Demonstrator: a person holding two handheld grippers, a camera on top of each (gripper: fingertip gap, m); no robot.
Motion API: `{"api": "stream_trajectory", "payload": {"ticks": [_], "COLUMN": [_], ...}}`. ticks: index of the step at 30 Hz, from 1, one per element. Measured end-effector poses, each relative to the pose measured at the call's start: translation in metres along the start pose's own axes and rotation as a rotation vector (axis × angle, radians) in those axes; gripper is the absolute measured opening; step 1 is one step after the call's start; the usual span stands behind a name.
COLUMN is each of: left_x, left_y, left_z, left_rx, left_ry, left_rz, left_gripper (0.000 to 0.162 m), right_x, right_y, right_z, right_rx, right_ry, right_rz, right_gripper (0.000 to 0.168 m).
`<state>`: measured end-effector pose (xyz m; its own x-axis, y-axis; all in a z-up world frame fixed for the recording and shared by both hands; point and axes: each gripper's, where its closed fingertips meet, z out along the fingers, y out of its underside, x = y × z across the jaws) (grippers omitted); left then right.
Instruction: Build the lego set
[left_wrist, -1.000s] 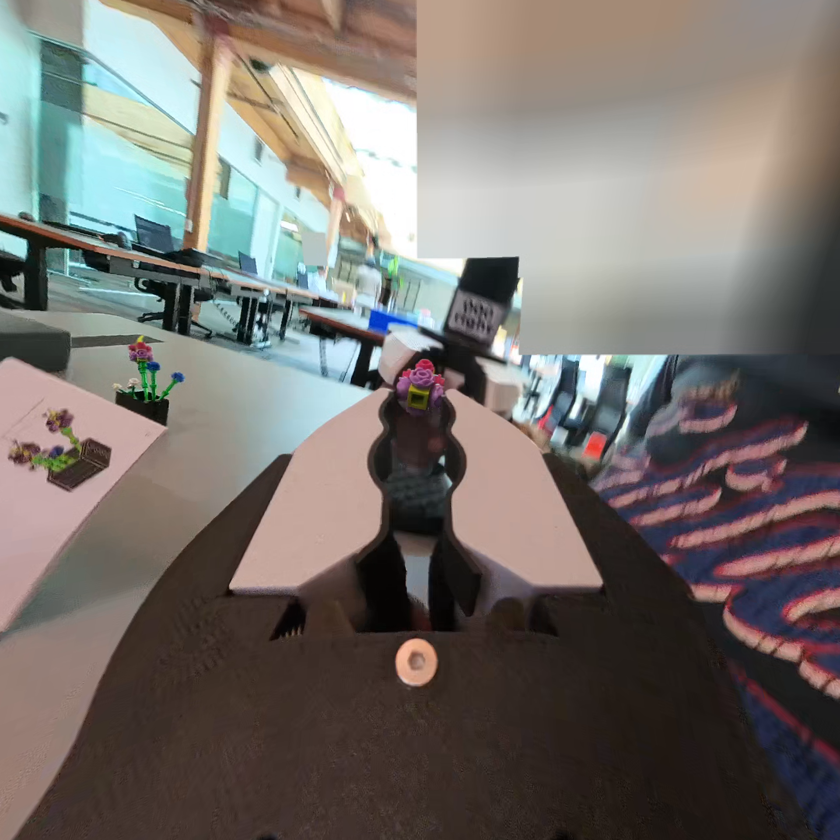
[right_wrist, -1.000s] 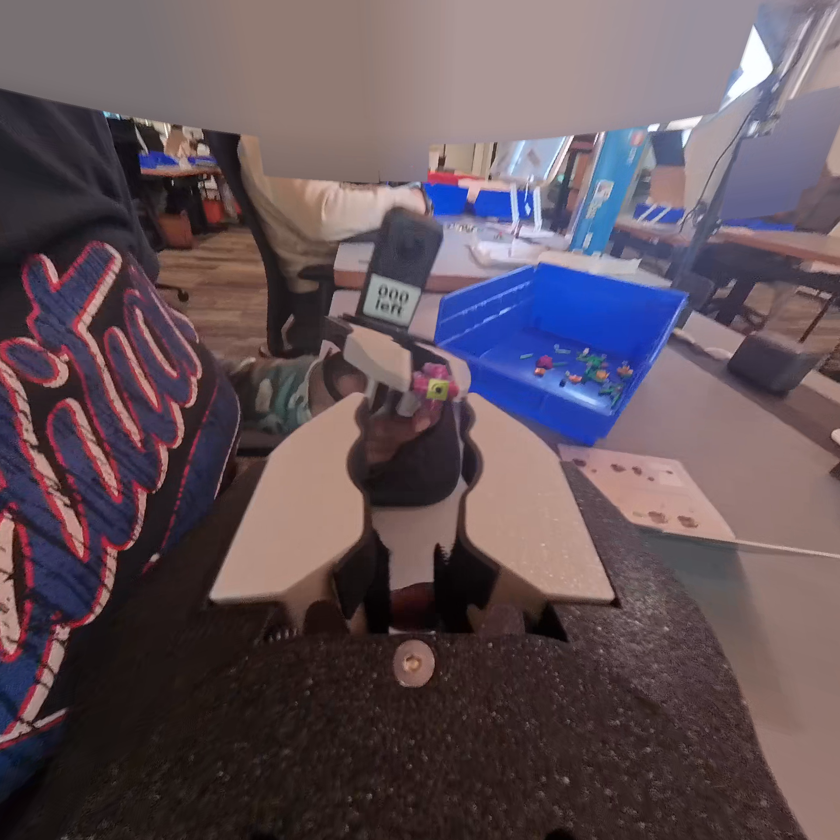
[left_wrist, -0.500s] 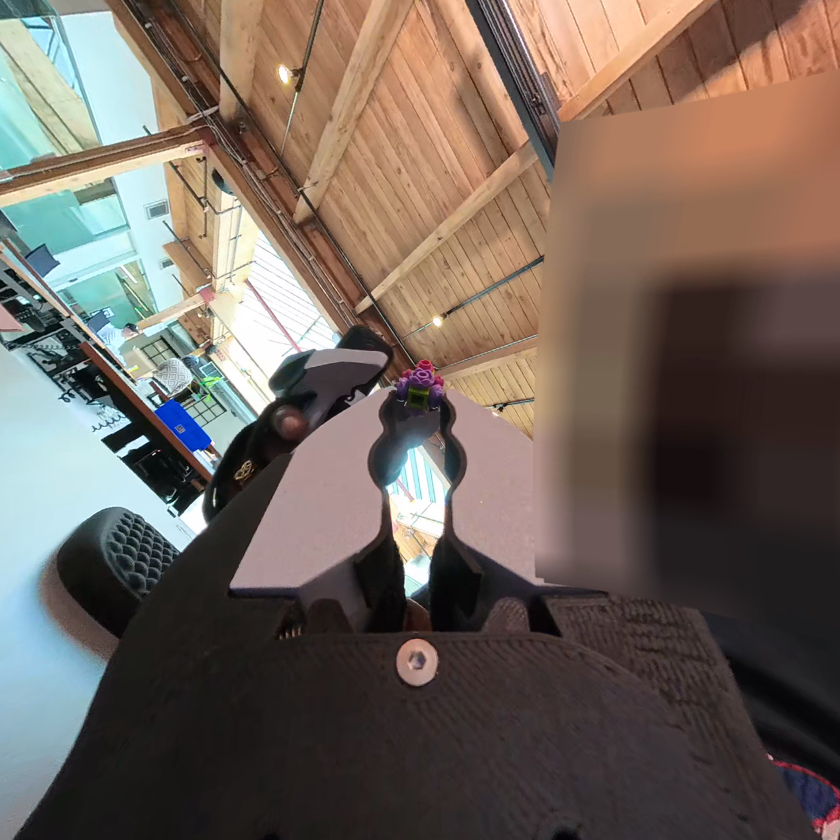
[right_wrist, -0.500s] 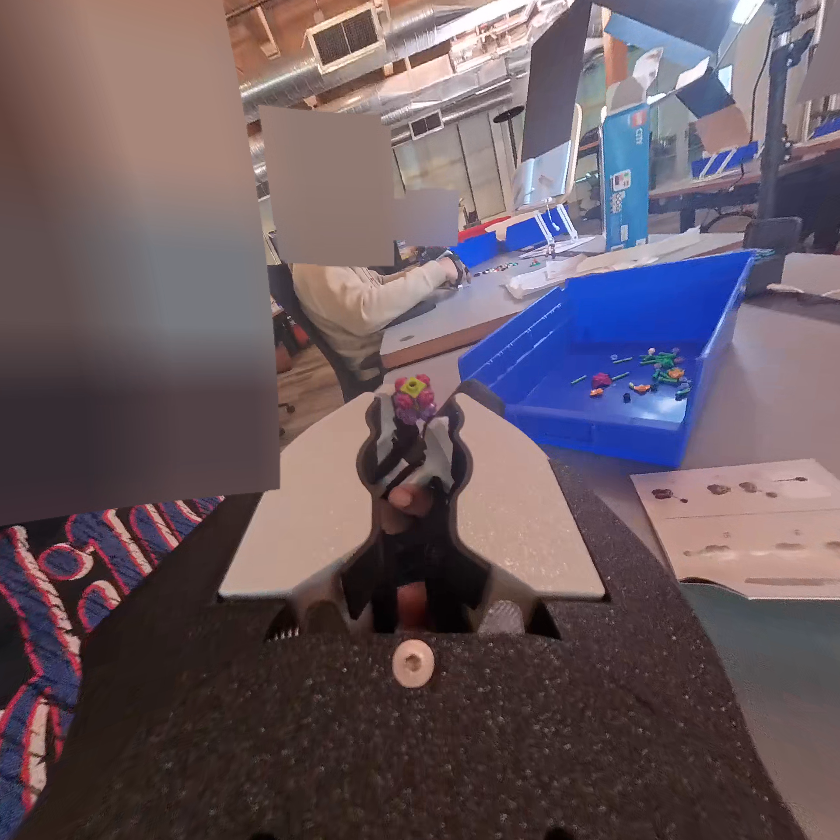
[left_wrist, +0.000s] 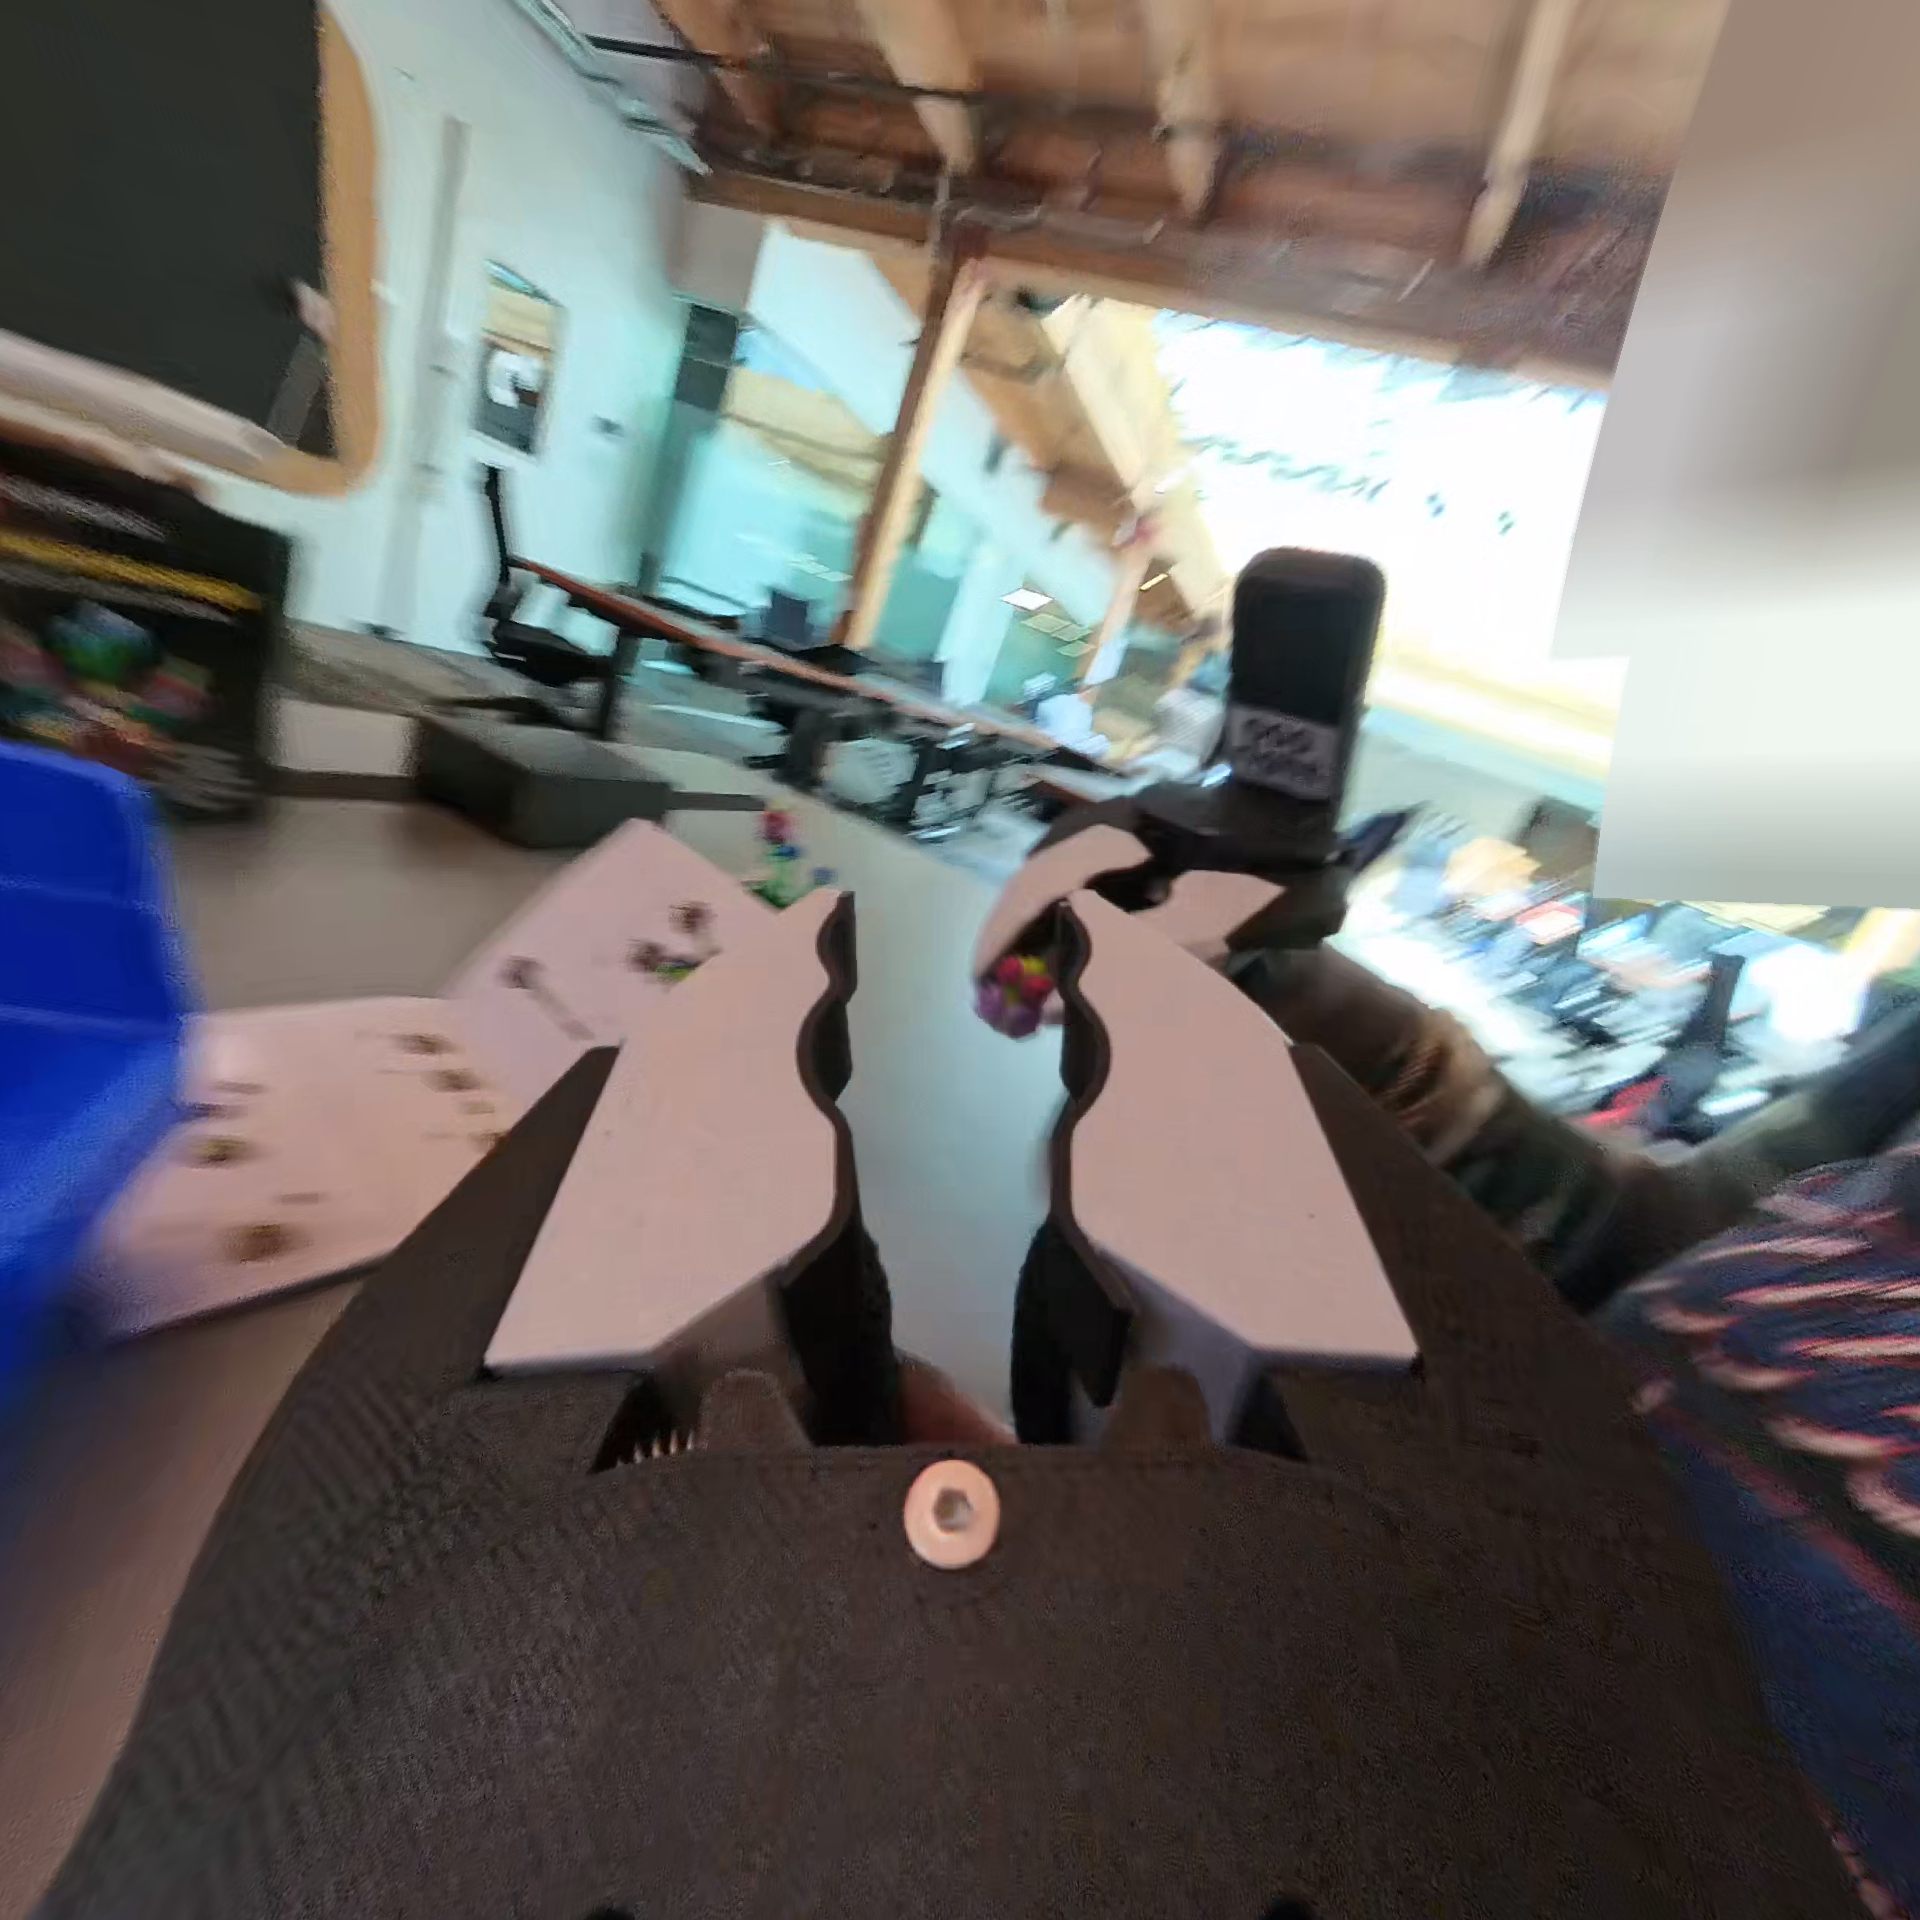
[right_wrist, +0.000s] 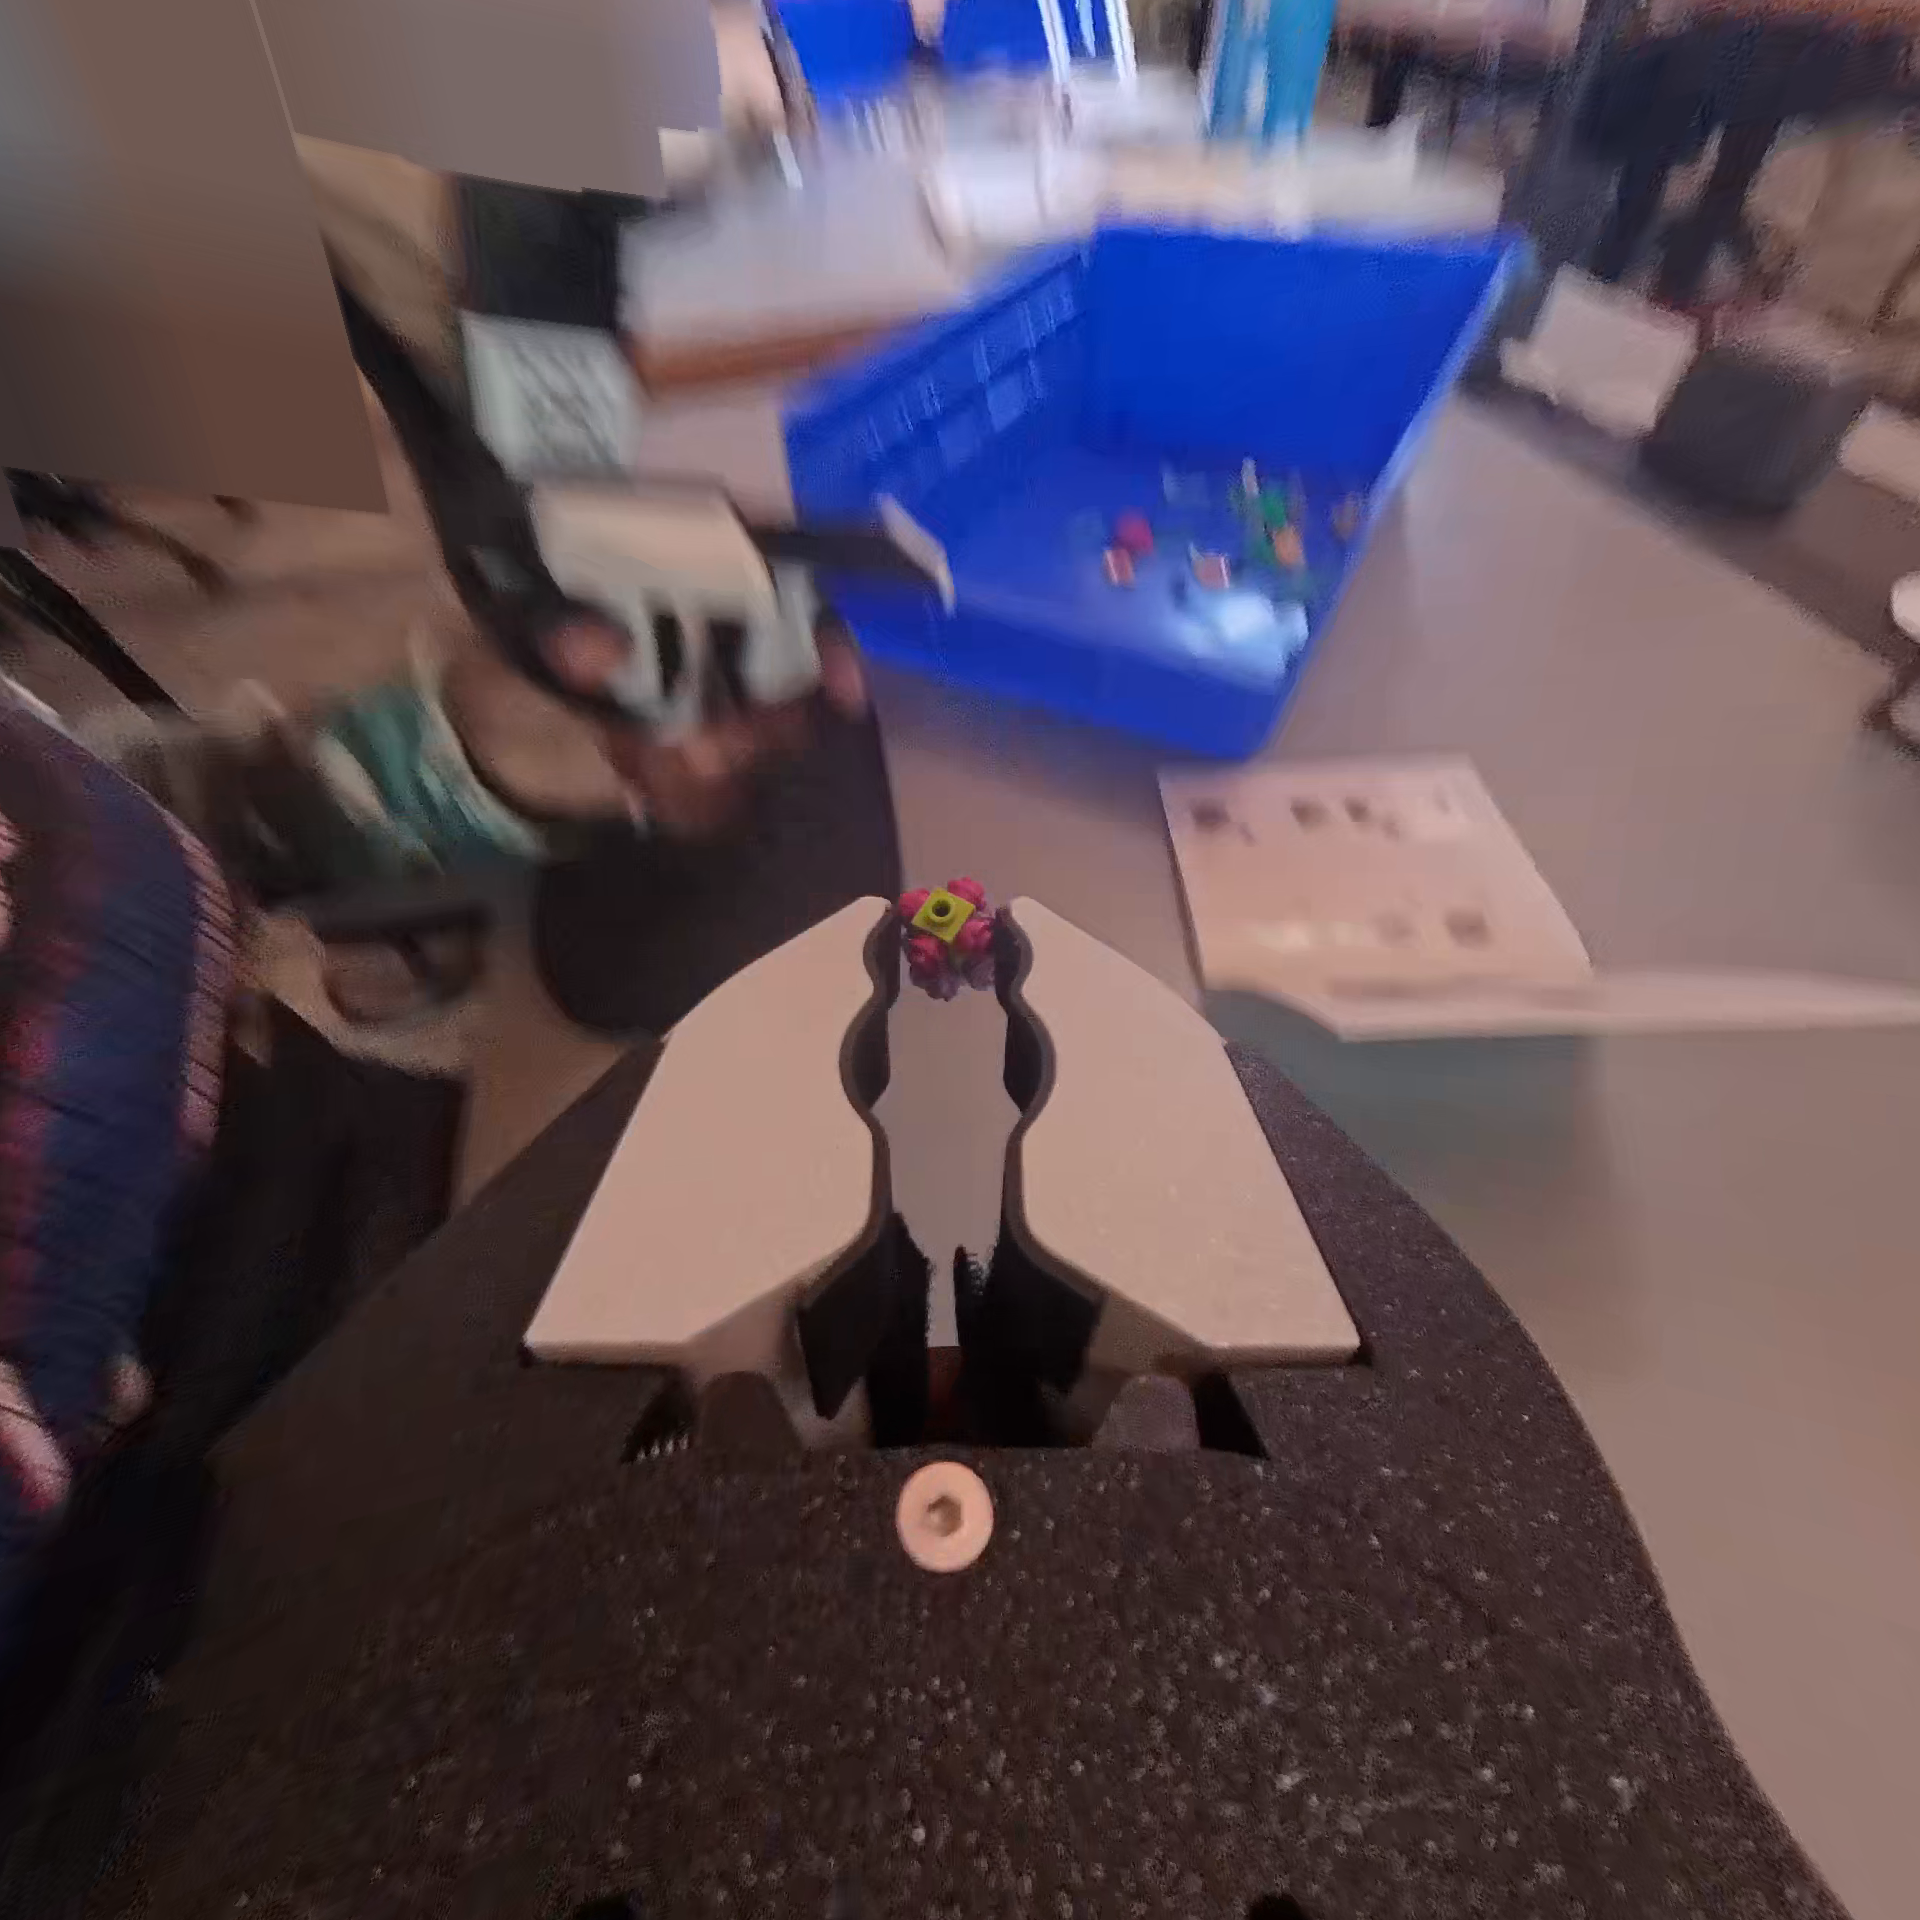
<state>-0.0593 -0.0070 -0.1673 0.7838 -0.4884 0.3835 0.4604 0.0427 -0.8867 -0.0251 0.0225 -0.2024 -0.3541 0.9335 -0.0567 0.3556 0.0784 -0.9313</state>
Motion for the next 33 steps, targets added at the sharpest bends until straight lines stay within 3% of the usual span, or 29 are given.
{"api": "stream_trajectory", "payload": {"ticks": [2,6,10,14,16,19,25,33], "left_x": [-0.014,-0.037,-0.088,-0.169,-0.198,-0.240,-0.270,-0.285], "left_y": [-0.009,-0.046,-0.077,-0.088,-0.077,-0.061,-0.027,-0.011], "left_z": [-0.013,-0.042,-0.080,-0.110,-0.117,-0.125,-0.124,-0.130], "left_rx": [-0.070,-0.246,-0.661,-1.131,-1.292,-1.474,-1.610,-1.638], "left_ry": [-0.126,-0.277,-0.369,-0.253,-0.118,-0.036,0.077,0.105], "left_rz": [0.196,0.412,0.613,0.841,0.822,0.799,0.736,0.678], "left_gripper": [0.037,0.037,0.033,0.031,0.025,0.021,0.017,0.013], "right_x": [0.010,0.011,0.010,0.012,0.012,0.012,0.010,0.010], "right_y": [0.031,0.062,0.083,0.087,0.089,0.089,0.091,0.078], "right_z": [0.007,0.024,0.036,0.039,0.040,0.040,0.040,0.035], "right_rx": [-0.151,-0.258,-0.327,-0.357,-0.362,-0.363,-0.380,-0.287], "right_ry": [0.041,0.048,0.043,0.050,0.042,0.044,0.020,-0.014], "right_rz": [-0.014,0.035,0.077,0.086,0.097,0.103,0.131,0.184], "right_gripper": [0.017,0.017,0.017,0.017,0.017,0.017,0.022,0.032]}}
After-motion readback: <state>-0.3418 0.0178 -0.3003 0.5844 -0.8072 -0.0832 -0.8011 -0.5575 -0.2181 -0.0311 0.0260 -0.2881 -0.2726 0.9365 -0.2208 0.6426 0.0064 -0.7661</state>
